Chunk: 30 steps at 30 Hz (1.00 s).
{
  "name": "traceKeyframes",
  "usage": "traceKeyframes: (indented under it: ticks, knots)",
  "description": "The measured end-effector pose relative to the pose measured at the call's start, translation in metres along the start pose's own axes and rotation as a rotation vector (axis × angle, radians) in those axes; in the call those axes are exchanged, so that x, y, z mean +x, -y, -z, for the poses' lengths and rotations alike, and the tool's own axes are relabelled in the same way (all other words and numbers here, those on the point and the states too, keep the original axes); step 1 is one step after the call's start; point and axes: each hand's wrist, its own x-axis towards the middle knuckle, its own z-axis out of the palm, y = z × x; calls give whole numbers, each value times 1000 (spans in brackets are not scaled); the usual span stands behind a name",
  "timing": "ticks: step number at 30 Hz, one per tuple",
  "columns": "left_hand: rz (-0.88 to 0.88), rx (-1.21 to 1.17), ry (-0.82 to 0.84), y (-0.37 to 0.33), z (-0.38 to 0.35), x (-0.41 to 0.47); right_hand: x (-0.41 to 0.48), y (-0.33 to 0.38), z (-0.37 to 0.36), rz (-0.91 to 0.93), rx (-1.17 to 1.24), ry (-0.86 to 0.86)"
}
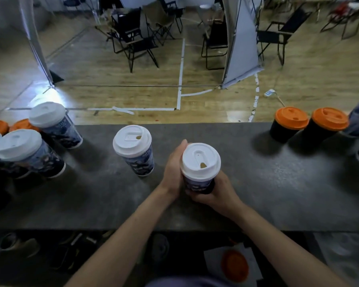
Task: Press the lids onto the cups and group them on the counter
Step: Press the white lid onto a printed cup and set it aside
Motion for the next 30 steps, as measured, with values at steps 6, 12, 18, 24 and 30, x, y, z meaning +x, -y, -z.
traceKeyframes:
  ticks: [6, 12, 18, 24, 30]
  knots:
    - [-149, 134, -92, 4, -4, -8, 1, 11, -4, -16, 22, -9]
    - [-44, 141, 194, -6, 3, 8, 1, 6, 0, -23, 0, -6]
    - [-294, 60, -57, 20, -7, -8, 3, 9, -1, -23, 46, -22]
    - [3, 63, 182, -10, -8, 10, 0, 1, 3, -68, 32, -22]
    - [-238, 62, -46, 8, -16, -7, 3, 6, 1, -36, 82, -45]
